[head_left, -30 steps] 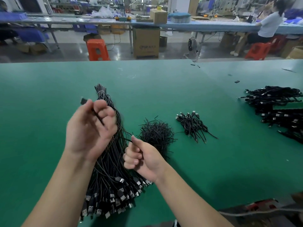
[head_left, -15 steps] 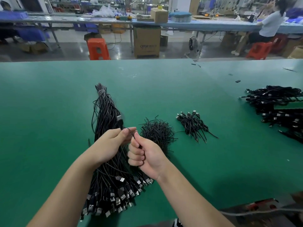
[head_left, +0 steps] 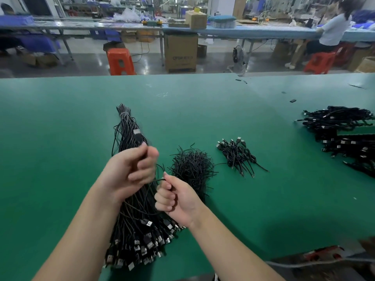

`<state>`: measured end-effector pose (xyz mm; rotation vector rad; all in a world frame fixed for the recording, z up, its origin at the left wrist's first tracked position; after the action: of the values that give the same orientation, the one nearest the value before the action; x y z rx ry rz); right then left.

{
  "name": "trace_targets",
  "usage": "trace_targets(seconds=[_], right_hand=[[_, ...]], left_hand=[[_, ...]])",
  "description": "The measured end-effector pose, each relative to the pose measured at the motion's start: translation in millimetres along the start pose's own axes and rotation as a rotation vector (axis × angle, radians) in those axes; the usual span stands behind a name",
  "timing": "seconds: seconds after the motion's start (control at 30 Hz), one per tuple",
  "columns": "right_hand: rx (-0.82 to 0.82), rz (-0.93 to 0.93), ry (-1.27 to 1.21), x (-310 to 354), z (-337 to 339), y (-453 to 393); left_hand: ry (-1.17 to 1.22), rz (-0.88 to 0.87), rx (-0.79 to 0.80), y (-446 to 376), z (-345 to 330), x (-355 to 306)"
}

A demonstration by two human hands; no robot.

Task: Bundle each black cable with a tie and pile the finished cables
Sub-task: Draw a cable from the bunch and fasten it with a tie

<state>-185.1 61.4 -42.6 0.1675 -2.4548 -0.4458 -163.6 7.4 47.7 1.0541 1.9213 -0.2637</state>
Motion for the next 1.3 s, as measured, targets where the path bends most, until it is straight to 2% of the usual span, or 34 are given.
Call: trace_targets(seconds=[0.1, 0.17, 0.23, 0.3, 0.4, 0.47, 0.5, 0.57, 0.63, 0.67, 0.73, 0.8, 0.87, 0.97, 1.03, 1.1, 1.17, 1.2, 1.23, 1.3], right_hand=[[0.010, -0.011, -0.024, 0, 9, 2], [-0.010, 0.003, -0.041, 3, 15, 3], [-0.017, -0.002, -0.047, 4, 15, 3], [-0.011, -0.012, -0.028, 0, 11, 4], [-0.018, -0.026, 0.014, -9, 2, 4], [-0.014, -0.032, 0.057, -15, -2, 4], [-0.010, -0.035, 0.071, -18, -4, 3], [-0.001, -0.041, 0.070, -23, -7, 1], [-0.011, -0.057, 0.061, -28, -6, -1], [-0.022, -0.064, 0.052, -30, -4, -1], [-0.033, -0.064, 0.008, -29, 2, -2], [-0.034, -0.061, -0.047, -24, 6, -2], [-0.037, -0.058, -0.087, -15, 9, -1], [-0.035, -0.049, -0.121, -1, 9, 1], [-0.029, -0.026, -0.091, 11, 8, 4], [-0.009, -0.026, -0.033, 20, 2, 8], [0.004, -0.026, 0.019, 26, -3, 11], [0.009, -0.022, 0.037, 28, -6, 12], [0.013, -0.018, 0.049, 30, -8, 14], [0.019, 0.000, 0.076, 30, -12, 15]], left_hand=[[-0.595, 0.115, 0.284, 22, -2, 16], [-0.893, 0.244, 0.344, 32, 12, 30], [-1.107, 0.360, 0.192, 29, 38, 40], [-1.240, 0.334, -0.038, 19, 59, 38], [-1.004, 0.068, -0.398, -2, 74, 16], [-1.003, -0.177, -0.649, -3, 79, -8], [-0.910, -0.262, -0.719, -3, 79, -12], [-0.408, -0.304, -0.714, -9, 73, -3], [0.099, -0.237, -0.639, -16, 67, 3], [0.237, -0.201, -0.605, -18, 64, 2], [0.326, -0.138, -0.540, -19, 56, 1], [0.285, -0.083, -0.448, -18, 44, -1], [0.107, -0.014, -0.294, -14, 34, 0], [-0.358, 0.087, 0.138, 5, 11, 7], [-0.679, 0.145, 0.318, 21, 8, 17], [-0.931, 0.223, 0.311, 24, 17, 28], [-1.161, 0.290, 0.179, 21, 30, 35], [-1.199, 0.281, 0.093, 18, 35, 34], [-1.148, 0.231, -0.004, 12, 37, 30], [-0.894, 0.089, -0.195, 0, 38, 16]])
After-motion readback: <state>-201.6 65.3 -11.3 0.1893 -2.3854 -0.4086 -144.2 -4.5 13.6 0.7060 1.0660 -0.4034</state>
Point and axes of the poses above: each hand's wrist, its own y-axis away from the middle knuckle, its own z-axis out of the back of the hand, x = y × z, the point moved 10 cm from there along -y, towards the middle knuckle, and after that the axes turned 11 degrees about -x, right-handed, at the moved point
